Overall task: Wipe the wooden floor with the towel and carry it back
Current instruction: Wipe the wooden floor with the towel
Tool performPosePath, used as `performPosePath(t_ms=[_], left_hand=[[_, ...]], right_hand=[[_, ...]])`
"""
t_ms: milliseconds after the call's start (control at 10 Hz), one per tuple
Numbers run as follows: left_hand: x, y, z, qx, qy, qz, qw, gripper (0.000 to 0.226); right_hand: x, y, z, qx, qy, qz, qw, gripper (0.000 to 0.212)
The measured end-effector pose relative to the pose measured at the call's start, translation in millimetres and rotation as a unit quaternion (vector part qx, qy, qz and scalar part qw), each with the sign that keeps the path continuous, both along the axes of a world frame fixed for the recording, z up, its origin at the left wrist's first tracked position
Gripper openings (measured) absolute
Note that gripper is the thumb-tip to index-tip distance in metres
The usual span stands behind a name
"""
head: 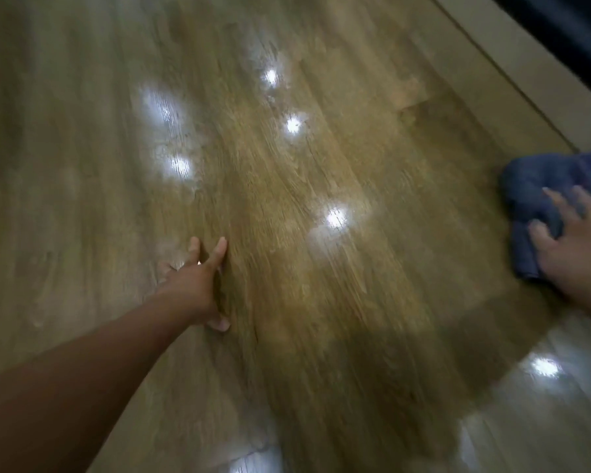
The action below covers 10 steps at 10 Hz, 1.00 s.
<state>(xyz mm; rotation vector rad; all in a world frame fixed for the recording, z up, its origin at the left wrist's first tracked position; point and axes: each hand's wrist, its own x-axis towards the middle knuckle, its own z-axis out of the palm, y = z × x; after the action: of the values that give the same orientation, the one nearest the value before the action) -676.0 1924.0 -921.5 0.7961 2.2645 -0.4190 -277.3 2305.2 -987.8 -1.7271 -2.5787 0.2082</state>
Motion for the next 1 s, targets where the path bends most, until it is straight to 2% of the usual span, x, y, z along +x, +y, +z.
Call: performPosePath(t_ms=[100, 200, 500, 600, 700, 800, 900, 1000], left_hand=[[-2, -1, 6, 0.012, -0.044, 0.027, 0.999, 0.153], [0, -1, 5, 0.029, -0.068, 0.049, 0.996, 0.15], [-5, 7, 14, -0.008, -0.078, 0.04, 0.996, 0.147], [-5, 3, 12, -0.007, -0.073, 0.041, 0.996, 0.147], [-11, 6, 12, 0.057, -0.023, 0.025, 0.998, 0.136], [-36, 38, 8, 0.085, -0.018, 0.024, 0.996, 0.138], [-48, 58, 1, 0.041, -0.035, 0.033, 0.998, 0.151], [-46, 57, 0, 0.03, -0.039, 0.027, 0.998, 0.147]], right_hand=[[8, 4, 12, -0.038, -0.017, -0.007, 0.999, 0.068], [-2, -4, 14, -0.004, -0.018, -0.028, 0.999, 0.069], [-8, 29, 17, -0.056, -0.082, -0.022, 0.995, 0.074], [-8, 29, 22, -0.077, -0.062, -0.02, 0.995, 0.075], [-11, 25, 25, -0.064, -0.034, -0.02, 0.997, 0.074], [-16, 21, 26, -0.052, -0.044, -0.037, 0.997, 0.074], [-47, 9, 29, -0.066, -0.025, -0.102, 0.992, 0.077], [-101, -29, 33, -0.09, -0.018, -0.138, 0.986, 0.074]])
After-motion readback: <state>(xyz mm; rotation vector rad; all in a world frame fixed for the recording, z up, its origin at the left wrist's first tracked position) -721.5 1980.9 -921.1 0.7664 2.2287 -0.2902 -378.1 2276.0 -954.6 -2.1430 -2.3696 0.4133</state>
